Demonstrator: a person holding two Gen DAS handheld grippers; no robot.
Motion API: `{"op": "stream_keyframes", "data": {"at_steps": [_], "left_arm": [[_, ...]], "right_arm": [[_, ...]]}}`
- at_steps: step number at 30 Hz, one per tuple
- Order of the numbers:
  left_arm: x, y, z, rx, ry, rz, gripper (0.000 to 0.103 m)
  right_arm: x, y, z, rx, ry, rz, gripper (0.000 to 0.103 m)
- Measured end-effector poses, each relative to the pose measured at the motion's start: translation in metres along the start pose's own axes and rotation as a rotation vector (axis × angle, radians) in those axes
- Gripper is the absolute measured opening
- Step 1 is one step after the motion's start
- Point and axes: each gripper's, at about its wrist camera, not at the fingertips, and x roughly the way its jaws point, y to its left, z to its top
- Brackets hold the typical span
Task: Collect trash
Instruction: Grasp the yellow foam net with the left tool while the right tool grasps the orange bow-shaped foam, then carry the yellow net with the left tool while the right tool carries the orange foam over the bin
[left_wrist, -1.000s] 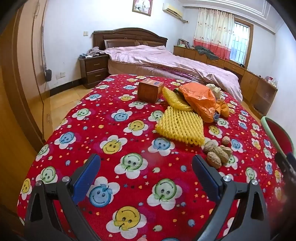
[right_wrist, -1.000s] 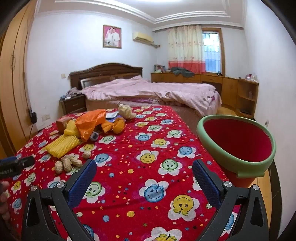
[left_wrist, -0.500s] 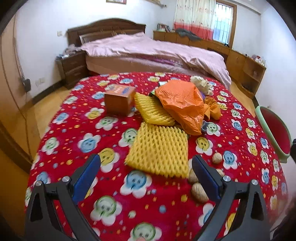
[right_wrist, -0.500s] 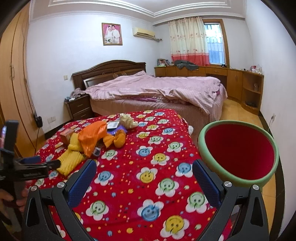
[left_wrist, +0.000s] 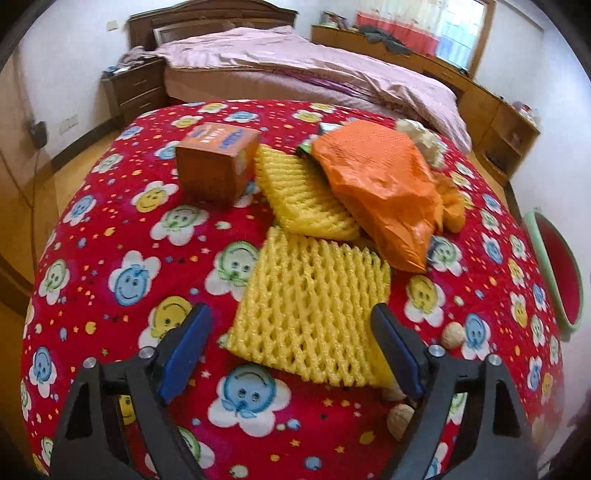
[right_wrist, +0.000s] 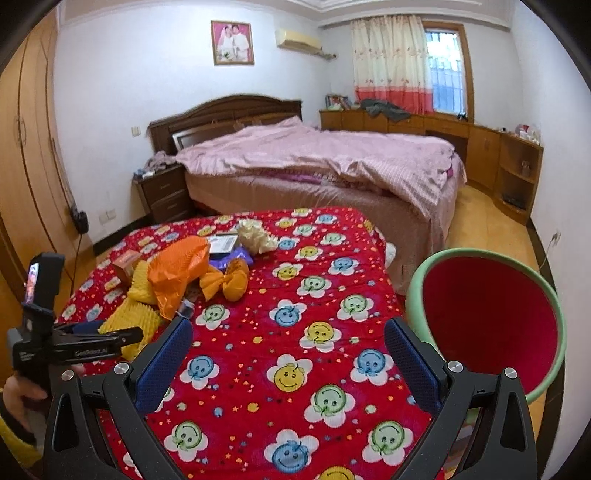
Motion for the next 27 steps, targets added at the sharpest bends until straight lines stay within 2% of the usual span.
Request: {"op": "stream_keyframes", "data": {"at_steps": [5, 7, 10, 16, 22, 24, 25, 27], "left_arm": [[-0.006, -0.008, -0.002, 0.019, 0.0, -0.098, 0.041], [-0.01, -0.009, -0.002, 0.023, -0.011, -0.108, 0.032], [-0.019, -0.009, -0.002, 0.024, -0.039, -0.128, 0.01], [-0.047, 0.002, 0.005, -0.011, -0.13, -0.153, 0.01], [-0.07, 0.023, 0.011, -0.062, -0.22, -0.151, 0.01], [-0.072, 0.029, 0.014, -0.079, -0.231, -0.151, 0.01], [-0.071, 0.031, 0.015, -0.086, -0.232, -0.154, 0.01], [-0.069, 0.035, 0.018, -0.096, -0.231, -0.157, 0.01]], "right_arm": [[0.029, 0.0, 0.01, 0.025, 0.083, 0.059, 0.102], [0.042, 0.001, 0.015, 0.035, 0.11, 0.053, 0.102], [0.059, 0.005, 0.02, 0.036, 0.139, 0.071, 0.102], [0.099, 0.022, 0.028, 0.036, 0.182, 0.096, 0.1], [0.138, 0.032, 0.031, 0.06, 0.236, 0.123, 0.069], [0.147, 0.036, 0.03, 0.062, 0.26, 0.13, 0.055], [0.151, 0.038, 0.029, 0.061, 0.272, 0.135, 0.051], [0.156, 0.041, 0.027, 0.061, 0.289, 0.148, 0.031]]}}
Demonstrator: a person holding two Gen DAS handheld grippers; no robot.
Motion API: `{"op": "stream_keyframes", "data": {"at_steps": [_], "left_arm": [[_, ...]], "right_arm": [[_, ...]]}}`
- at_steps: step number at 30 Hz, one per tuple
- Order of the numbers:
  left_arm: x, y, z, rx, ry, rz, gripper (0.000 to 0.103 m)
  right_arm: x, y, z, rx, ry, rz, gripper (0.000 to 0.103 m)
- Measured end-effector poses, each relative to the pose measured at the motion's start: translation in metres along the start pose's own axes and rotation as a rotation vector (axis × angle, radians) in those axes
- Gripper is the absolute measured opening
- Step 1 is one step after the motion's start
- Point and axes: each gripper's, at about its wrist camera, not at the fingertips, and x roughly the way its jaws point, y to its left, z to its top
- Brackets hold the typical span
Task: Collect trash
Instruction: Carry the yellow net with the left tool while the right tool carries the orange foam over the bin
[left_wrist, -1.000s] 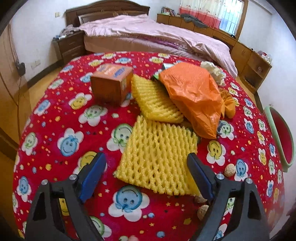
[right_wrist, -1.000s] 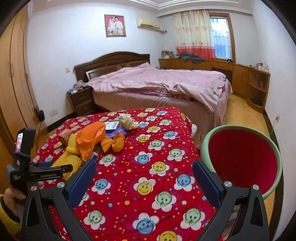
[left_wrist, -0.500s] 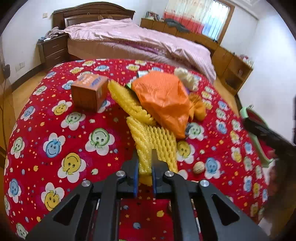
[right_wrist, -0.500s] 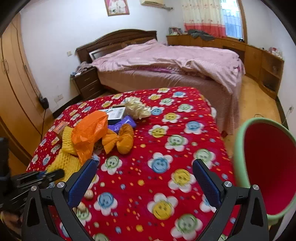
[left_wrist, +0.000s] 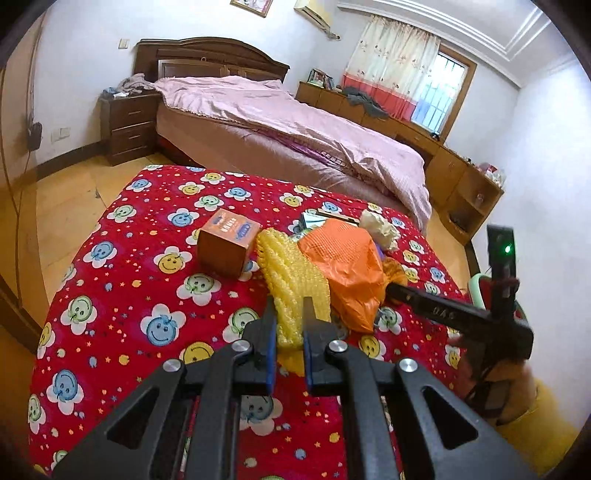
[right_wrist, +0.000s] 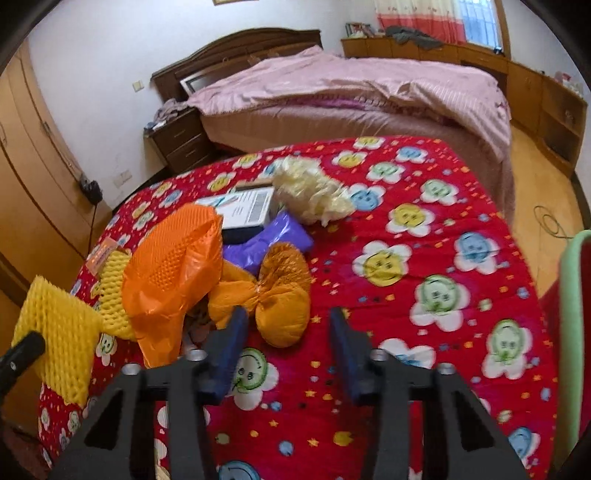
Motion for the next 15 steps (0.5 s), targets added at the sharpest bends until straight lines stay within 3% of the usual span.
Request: {"op": "stream_keyframes", "data": {"at_steps": [3, 15], "left_arm": [[0.004, 0.003, 0.002, -0.012, 0.004, 0.005, 0.01], [-0.018, -0.026, 0.001, 0.022, -0.035, -0.031, 0.01]], "right_arm": [[0.0, 0.003, -0.002, -0.005, -0.001, 0.006, 0.021], [-0.086, -0.012, -0.028, 0.041, -0.138, -0.003, 0.019]]}}
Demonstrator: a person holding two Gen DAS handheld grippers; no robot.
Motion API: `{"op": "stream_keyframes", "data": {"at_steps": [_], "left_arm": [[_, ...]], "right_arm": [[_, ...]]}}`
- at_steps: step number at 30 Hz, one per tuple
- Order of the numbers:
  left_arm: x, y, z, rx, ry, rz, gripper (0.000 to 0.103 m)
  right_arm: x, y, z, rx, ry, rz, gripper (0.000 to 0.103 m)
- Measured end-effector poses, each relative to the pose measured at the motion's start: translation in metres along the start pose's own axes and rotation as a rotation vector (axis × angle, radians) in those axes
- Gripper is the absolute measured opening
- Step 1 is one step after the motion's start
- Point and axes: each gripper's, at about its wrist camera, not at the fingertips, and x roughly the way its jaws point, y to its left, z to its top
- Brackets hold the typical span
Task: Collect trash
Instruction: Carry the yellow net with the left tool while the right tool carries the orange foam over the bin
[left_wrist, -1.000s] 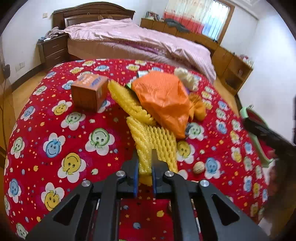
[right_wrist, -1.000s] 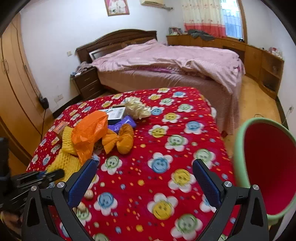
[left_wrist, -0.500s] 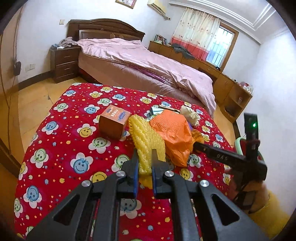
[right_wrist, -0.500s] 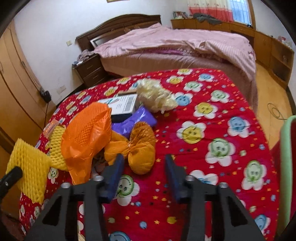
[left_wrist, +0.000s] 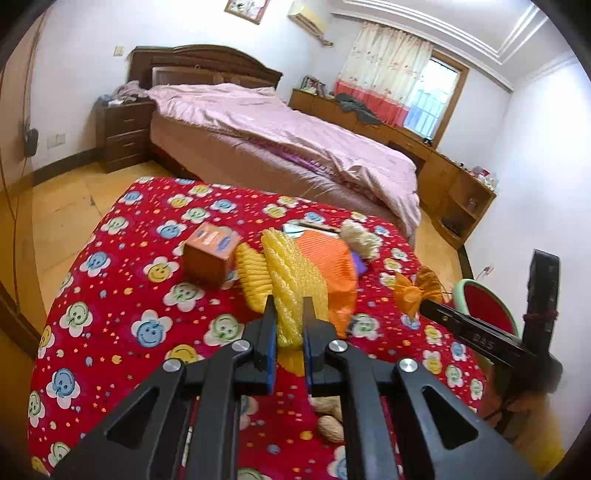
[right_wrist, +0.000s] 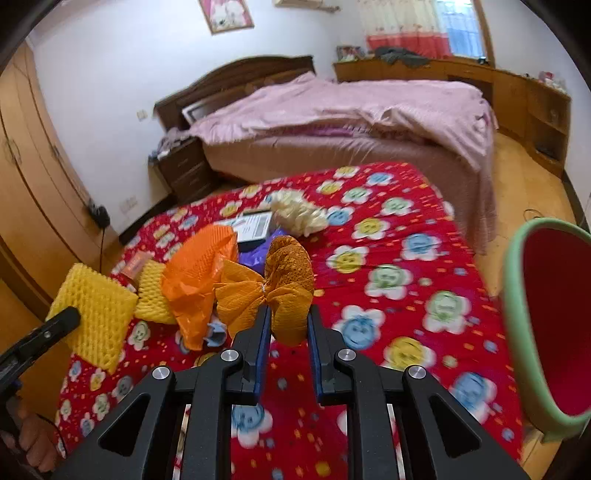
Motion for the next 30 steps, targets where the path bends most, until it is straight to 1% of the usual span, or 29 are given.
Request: {"op": "stream_keyframes", "data": {"at_steps": [6, 10, 13, 16, 23, 27, 30], "left_arm": [[-0.018, -0.031, 0.002, 0.04, -0.025, -0.056, 0.01], [-0.026, -0.054, 0.002, 0.054, -0.029, -0.096, 0.01], [-0.03, -0.07, 0.002, 0.056, -0.022, -0.135, 0.01], [-0.03, -0.088, 0.0, 0.074, -0.021, -0.157, 0.01], [-0.019, -0.137, -0.006, 0.133, 0.002, -0.225, 0.01], [-0.004, -0.166, -0.009, 0.177, 0.03, -0.253, 0.01], [0.01, -0.188, -0.012, 0.209, 0.053, -0.274, 0.01]], "right_arm": [[-0.055, -0.013, -0.012, 0.043, -0.082, -0.024, 0.019], [-0.091, -0.025, -0.021, 0.077, -0.135, -0.05, 0.019], [-0.112, -0.036, -0.025, 0.103, -0.162, -0.08, 0.019], [-0.133, -0.053, -0.031, 0.134, -0.195, -0.118, 0.019], [-0.161, -0.088, -0.041, 0.198, -0.224, -0.189, 0.019], [-0.167, -0.109, -0.048, 0.237, -0.246, -0.234, 0.019], [-0.167, -0.124, -0.052, 0.255, -0.246, -0.261, 0.019]]}}
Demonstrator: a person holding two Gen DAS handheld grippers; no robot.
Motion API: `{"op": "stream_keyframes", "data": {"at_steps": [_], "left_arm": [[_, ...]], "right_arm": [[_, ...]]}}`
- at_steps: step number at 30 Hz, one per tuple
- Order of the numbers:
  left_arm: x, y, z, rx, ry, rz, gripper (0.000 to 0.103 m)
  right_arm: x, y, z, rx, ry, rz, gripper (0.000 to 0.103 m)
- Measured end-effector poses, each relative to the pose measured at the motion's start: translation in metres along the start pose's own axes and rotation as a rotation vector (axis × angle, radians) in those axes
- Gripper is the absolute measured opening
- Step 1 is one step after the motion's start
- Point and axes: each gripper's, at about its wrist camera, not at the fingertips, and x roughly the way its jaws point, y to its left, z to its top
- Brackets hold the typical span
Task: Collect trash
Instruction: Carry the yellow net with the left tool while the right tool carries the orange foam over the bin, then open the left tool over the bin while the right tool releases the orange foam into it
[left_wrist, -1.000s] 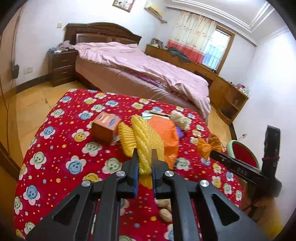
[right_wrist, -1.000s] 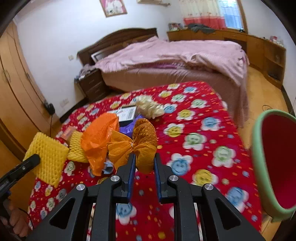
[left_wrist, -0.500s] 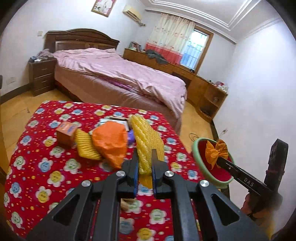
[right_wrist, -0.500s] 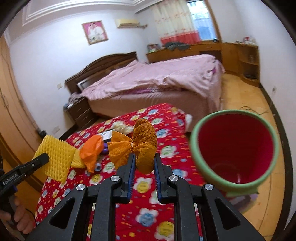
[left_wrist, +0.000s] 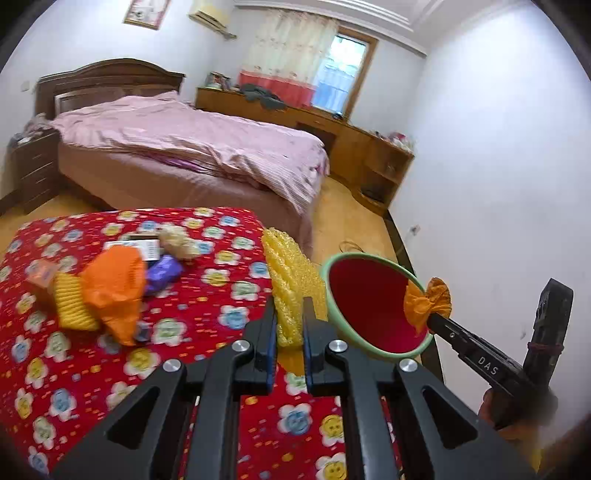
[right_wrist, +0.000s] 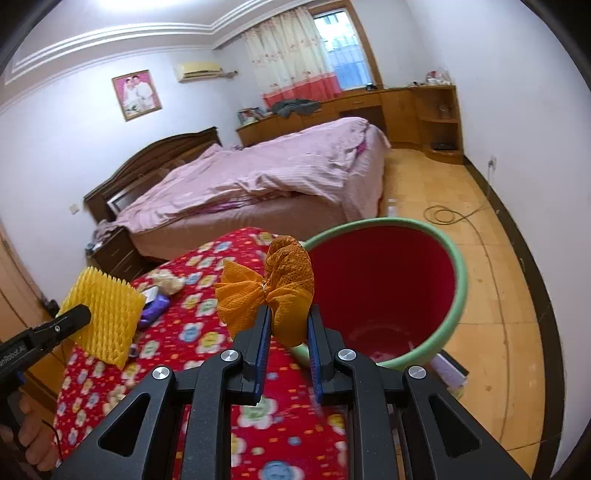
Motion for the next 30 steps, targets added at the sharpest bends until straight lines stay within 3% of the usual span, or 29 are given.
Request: {"op": "stream_keyframes", "data": {"at_steps": [15, 22, 24, 26, 28, 30], "left_arm": [[0.112, -0.064, -0.008, 0.124, 0.156, -0.079, 0.01], [0.142, -0.078, -0.007, 0.16, 0.175, -0.119, 0.01], [0.146, -0.082, -0.008, 0.171, 0.167, -0.117, 0.015], [0.148, -0.085, -0.008, 0.183, 0.165, -0.104, 0.032], [0.15, -0.086, -0.009, 0.189, 0.162, -0.096, 0.04], [0.151, -0.087, -0.01, 0.191, 0.166, -0.095, 0.04]], "right_arm": [[0.035, -0.068, -0.012, 0.087, 0.044, -0.12, 0.019], [0.046, -0.084, -0.012, 0.115, 0.074, -0.133, 0.022], [0.048, -0.085, -0.013, 0.121, 0.072, -0.12, 0.023], [0.048, -0.084, -0.013, 0.122, 0.064, -0.115, 0.024], [0.049, -0.086, -0.012, 0.123, 0.057, -0.12, 0.026], [0.047, -0.087, -0.012, 0.136, 0.054, -0.12, 0.029]]}}
